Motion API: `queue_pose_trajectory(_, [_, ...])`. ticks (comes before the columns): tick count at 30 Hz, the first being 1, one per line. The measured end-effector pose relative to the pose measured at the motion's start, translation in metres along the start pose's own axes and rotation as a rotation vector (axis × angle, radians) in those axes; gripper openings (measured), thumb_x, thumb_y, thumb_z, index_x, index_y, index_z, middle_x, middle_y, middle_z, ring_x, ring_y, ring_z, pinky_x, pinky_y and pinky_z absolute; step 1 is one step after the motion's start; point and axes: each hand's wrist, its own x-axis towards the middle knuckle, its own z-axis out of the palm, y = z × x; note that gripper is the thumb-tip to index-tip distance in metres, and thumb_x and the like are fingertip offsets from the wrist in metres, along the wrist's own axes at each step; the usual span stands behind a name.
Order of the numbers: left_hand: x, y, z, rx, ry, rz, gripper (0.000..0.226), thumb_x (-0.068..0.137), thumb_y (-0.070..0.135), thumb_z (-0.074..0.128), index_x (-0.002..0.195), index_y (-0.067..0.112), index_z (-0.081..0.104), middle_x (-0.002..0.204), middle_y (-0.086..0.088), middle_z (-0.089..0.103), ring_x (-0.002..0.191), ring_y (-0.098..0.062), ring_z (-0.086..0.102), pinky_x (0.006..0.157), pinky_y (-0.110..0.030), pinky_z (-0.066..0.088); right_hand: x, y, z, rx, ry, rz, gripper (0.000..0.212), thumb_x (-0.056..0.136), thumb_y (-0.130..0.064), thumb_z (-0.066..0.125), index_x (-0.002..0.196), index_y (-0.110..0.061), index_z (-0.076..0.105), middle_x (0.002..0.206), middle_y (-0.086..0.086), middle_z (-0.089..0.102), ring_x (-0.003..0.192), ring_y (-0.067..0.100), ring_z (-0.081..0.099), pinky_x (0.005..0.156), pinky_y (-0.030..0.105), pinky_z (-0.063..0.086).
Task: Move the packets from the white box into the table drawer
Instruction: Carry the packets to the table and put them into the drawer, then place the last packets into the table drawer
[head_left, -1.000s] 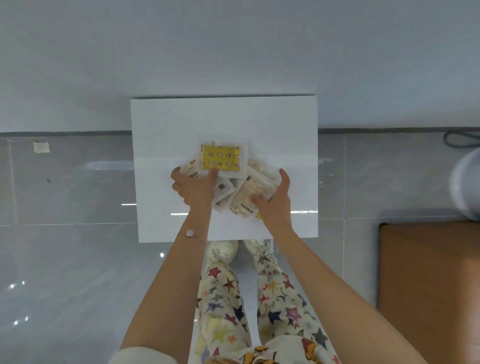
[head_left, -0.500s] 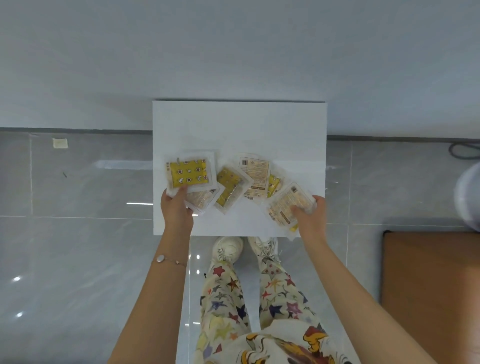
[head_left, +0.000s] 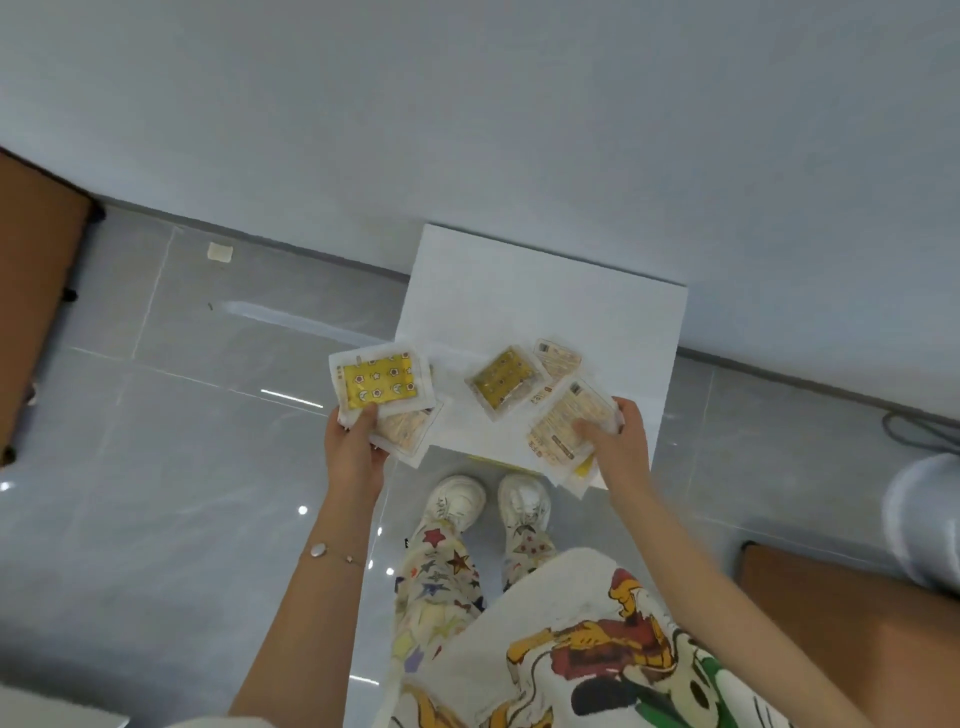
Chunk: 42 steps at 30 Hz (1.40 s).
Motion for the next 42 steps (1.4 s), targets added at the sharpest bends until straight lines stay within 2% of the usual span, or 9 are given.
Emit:
queue_pose_trajectory(4, [-0.050, 0.036, -0.034, -0.087, 0.063, 0.053, 0.027, 0.095, 0.006, 0.053, 0.121, 0.015, 0.051, 0.107, -0.003, 0.066, 0.096, -0.021, 0.065, 0.070, -0.036, 0.059, -0.039, -0.059, 0.033, -0.032, -0.158, -0.113, 0.041, 0.085, -0.006, 0.068, 0.117, -0.020, 0.045, 0.104, -0.006, 0.058, 0.093, 0.011, 0.060, 0.072, 0.023, 0.051])
queue_pose_trajectory(8, [-0.100, 0.072, -0.086, -0.102, 0.118, 0.111, 0.034, 0.096, 0.013, 0.055, 0.129, 0.015, 0.048, 0.113, -0.004, 0.065, 0.100, -0.022, 0.065, 0.068, -0.037, 0.055, -0.090, -0.107, 0.076, -0.104, -0.326, -0.206, 0.044, 0.085, -0.008, 0.069, 0.118, -0.025, 0.044, 0.110, -0.002, 0.059, 0.100, 0.018, 0.062, 0.083, 0.036, 0.055])
queue_pose_trajectory(14, [-0.169, 0.118, -0.184, -0.157, 0.235, 0.207, 0.021, 0.097, 0.018, 0.054, 0.117, 0.023, 0.050, 0.105, 0.002, 0.066, 0.095, -0.018, 0.066, 0.067, -0.035, 0.055, -0.188, -0.154, 0.157, -0.276, -0.589, -0.349, 0.044, 0.086, -0.008, 0.068, 0.120, -0.021, 0.043, 0.104, -0.009, 0.056, 0.095, 0.008, 0.059, 0.067, 0.021, 0.050])
queue_pose_trajectory(17, [-0.192, 0.120, -0.235, -0.235, 0.333, 0.243, 0.022, 0.098, 0.019, 0.052, 0.119, 0.023, 0.048, 0.109, 0.001, 0.065, 0.097, -0.019, 0.065, 0.067, -0.036, 0.054, -0.232, -0.157, 0.204, -0.339, -0.692, -0.400, 0.038, 0.087, -0.006, 0.066, 0.115, -0.019, 0.044, 0.102, -0.006, 0.057, 0.090, 0.009, 0.061, 0.063, 0.019, 0.049])
queue_pose_trajectory(20, [-0.207, 0.116, -0.282, -0.325, 0.415, 0.261, 0.023, 0.098, 0.020, 0.051, 0.120, 0.025, 0.047, 0.111, -0.002, 0.063, 0.099, -0.022, 0.064, 0.067, -0.037, 0.054, -0.273, -0.152, 0.258, -0.393, -0.749, -0.412, 0.037, 0.087, -0.005, 0.066, 0.114, -0.017, 0.044, 0.099, -0.007, 0.058, 0.087, 0.010, 0.063, 0.063, 0.021, 0.053])
queue_pose_trajectory(24, [-0.216, 0.119, -0.337, -0.429, 0.492, 0.255, 0.020, 0.098, 0.020, 0.052, 0.116, 0.026, 0.048, 0.111, -0.003, 0.063, 0.103, -0.027, 0.063, 0.066, -0.037, 0.053, -0.323, -0.148, 0.319, -0.488, -0.850, -0.464, 0.041, 0.088, -0.007, 0.066, 0.121, -0.013, 0.043, 0.101, -0.008, 0.059, 0.084, 0.002, 0.063, 0.055, 0.012, 0.051])
queue_pose_trajectory(31, [-0.216, 0.157, -0.432, -0.503, 0.583, 0.338, 0.017, 0.098, 0.021, 0.052, 0.112, 0.031, 0.048, 0.107, 0.005, 0.064, 0.100, -0.019, 0.064, 0.071, -0.037, 0.054, -0.379, -0.154, 0.406, -0.549, -0.928, -0.530, 0.044, 0.086, -0.007, 0.067, 0.122, -0.011, 0.042, 0.114, 0.006, 0.061, 0.093, 0.014, 0.066, 0.065, 0.020, 0.057])
queue_pose_trajectory(36, [-0.206, 0.171, -0.473, -0.547, 0.593, 0.359, 0.038, 0.097, 0.021, 0.054, 0.133, 0.015, 0.043, 0.120, -0.005, 0.063, 0.107, -0.025, 0.064, 0.075, -0.041, 0.054, -0.405, -0.156, 0.460, -0.602, -0.980, -0.559, 0.045, 0.088, -0.007, 0.066, 0.125, -0.011, 0.041, 0.111, 0.003, 0.060, 0.091, 0.010, 0.066, 0.060, 0.016, 0.055])
queue_pose_trajectory(42, [-0.185, 0.182, -0.499, -0.575, 0.667, 0.330, 0.039, 0.096, 0.022, 0.056, 0.132, 0.014, 0.044, 0.124, -0.009, 0.062, 0.107, -0.028, 0.065, 0.083, -0.051, 0.055, -0.419, -0.147, 0.540, -0.756, -1.068, -0.598, 0.042, 0.088, -0.010, 0.066, 0.121, -0.014, 0.041, 0.108, -0.002, 0.060, 0.088, 0.006, 0.064, 0.056, 0.012, 0.052])
